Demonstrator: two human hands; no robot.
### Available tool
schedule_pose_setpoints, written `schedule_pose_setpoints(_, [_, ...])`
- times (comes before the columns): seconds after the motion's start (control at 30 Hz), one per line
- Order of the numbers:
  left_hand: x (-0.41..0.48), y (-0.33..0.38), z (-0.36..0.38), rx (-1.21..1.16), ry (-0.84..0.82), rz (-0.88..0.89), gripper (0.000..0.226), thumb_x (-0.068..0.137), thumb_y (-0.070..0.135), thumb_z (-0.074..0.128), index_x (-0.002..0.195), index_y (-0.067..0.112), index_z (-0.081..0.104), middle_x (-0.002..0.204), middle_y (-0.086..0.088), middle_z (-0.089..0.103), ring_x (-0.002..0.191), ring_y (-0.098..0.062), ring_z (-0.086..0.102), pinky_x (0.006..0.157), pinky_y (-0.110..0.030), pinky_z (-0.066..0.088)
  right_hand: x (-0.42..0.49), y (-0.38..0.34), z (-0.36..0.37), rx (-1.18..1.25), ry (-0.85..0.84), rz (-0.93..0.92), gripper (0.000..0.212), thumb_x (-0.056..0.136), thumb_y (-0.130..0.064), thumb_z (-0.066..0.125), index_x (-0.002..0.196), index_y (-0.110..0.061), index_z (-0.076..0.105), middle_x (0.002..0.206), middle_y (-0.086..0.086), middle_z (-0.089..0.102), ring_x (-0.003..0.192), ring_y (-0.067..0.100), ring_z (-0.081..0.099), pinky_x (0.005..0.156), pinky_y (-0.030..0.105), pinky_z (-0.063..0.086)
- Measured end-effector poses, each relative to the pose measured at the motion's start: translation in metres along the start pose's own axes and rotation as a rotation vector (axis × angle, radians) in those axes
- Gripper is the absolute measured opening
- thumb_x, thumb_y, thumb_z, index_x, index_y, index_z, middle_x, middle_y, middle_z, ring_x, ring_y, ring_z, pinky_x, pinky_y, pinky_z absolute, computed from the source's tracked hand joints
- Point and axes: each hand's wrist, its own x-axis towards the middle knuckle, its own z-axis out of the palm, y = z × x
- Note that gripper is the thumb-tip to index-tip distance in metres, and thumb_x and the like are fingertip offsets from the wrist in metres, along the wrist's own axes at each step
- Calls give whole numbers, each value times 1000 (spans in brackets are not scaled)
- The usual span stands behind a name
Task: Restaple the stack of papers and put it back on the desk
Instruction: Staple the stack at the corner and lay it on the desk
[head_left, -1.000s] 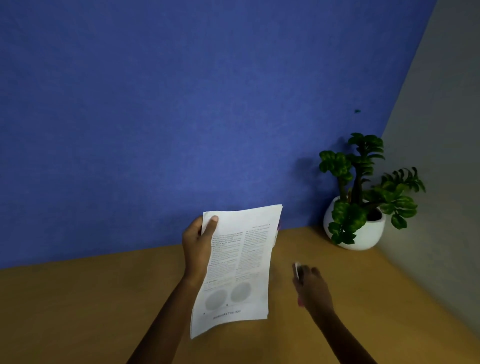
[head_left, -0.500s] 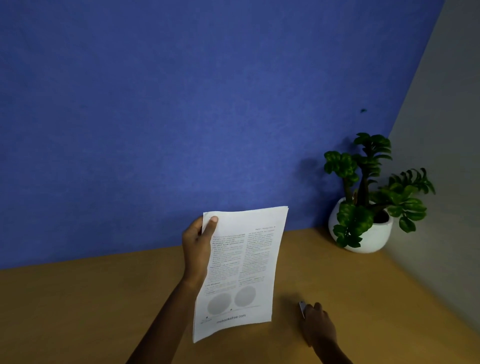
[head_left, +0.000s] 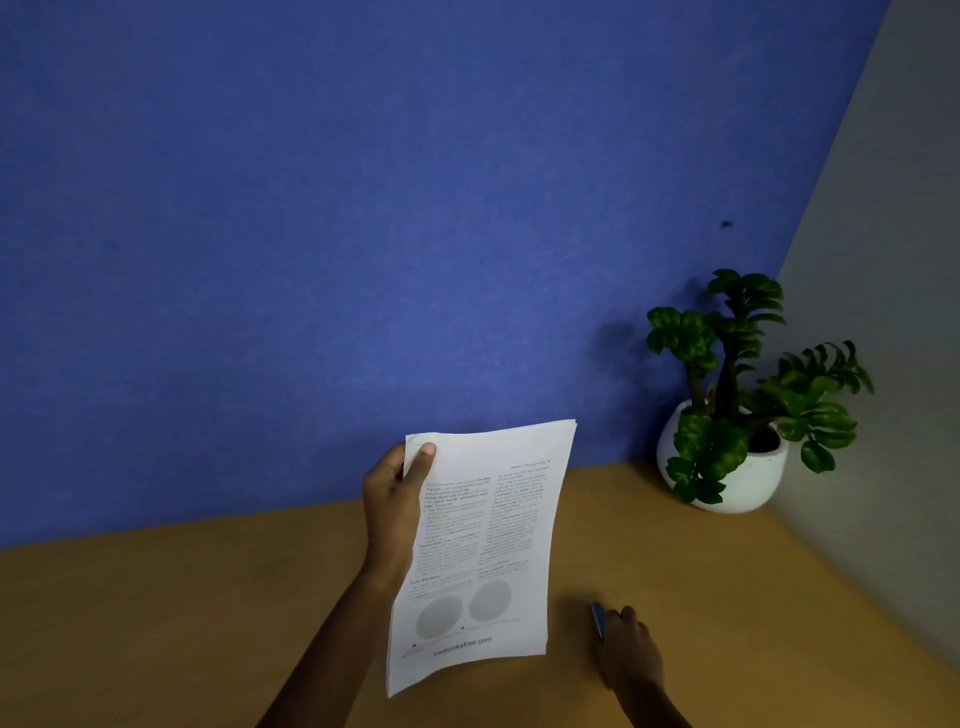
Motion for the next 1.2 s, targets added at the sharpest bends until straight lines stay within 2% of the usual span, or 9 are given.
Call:
schedule_pose_setpoints(0.3, [0,1,-1,-16,3,-40,20,87,21,57,68,24,62,67,7,69,62,-8,66,55,-22,50,9,-15,-13,33,-50,12,42,95,-31,43,132,-11,40,137,9,43,120,21,50,99,33,49])
schedule_pose_setpoints(0.47, [4,8,-2,-64,-22,-58,15,87,22,56,73,19,62,81,-8,68,76,-23,64,64,-34,49,8,-38,-44,835,-287,-185,50,88,-13,57,135,-16,39,143,4,41,129,25,43,108,44,38])
schedule_pose_setpoints(0.67, [23,16,-7,-72,49,-32,13,87,18,57,76,19,63,79,0,67,70,-8,65,62,-23,54,5,-55,-58,1084,-187,-266,23,90,-5,52,112,-3,61,111,10,67,92,17,66,71,18,56])
schedule_pose_setpoints(0.73, [35,13,-14,-29,66,-31,8,88,18,56,91,15,62,91,-6,67,81,-15,64,69,-27,53,6,-57,-58,1131,-121,-224,17,90,-4,51,103,-2,63,105,13,70,86,19,68,68,21,57])
schedule_pose_setpoints(0.9, [42,-31,-41,376,33,-309,57,90,27,53,138,7,30,138,-15,46,124,-32,45,99,-43,39,14,-67,-50,1091,-81,-93,16,89,-4,54,96,8,62,98,19,69,84,30,64,77,40,52])
schedule_pose_setpoints(0.97, [29,-55,-55,445,-86,-519,45,89,26,56,128,7,43,128,-16,52,111,-30,52,87,-39,45,16,-71,-45,1069,-96,-61,13,88,-3,55,94,4,64,95,16,69,84,28,63,76,38,52])
schedule_pose_setpoints(1.03, [13,-72,-67,480,-138,-625,10,87,16,59,80,12,53,92,-13,57,80,-23,53,73,-33,42,17,-76,-38,1005,-128,-39,9,88,-6,55,86,-3,64,91,13,67,79,25,61,68,31,49])
schedule_pose_setpoints(1.07, [7,-85,-73,495,-113,-637,29,86,8,59,62,16,44,77,-8,53,70,-19,49,72,-32,38,18,-79,-34,971,-149,-32,9,88,-8,55,84,-5,62,90,12,66,78,24,61,66,28,46])
schedule_pose_setpoints(1.2, [-11,-105,-90,466,16,-699,7,79,-8,58,80,-2,58,79,-21,62,64,-28,54,57,-34,41,20,-92,-16,882,-201,-11,16,90,-8,52,95,1,64,96,12,65,85,22,59,64,23,42])
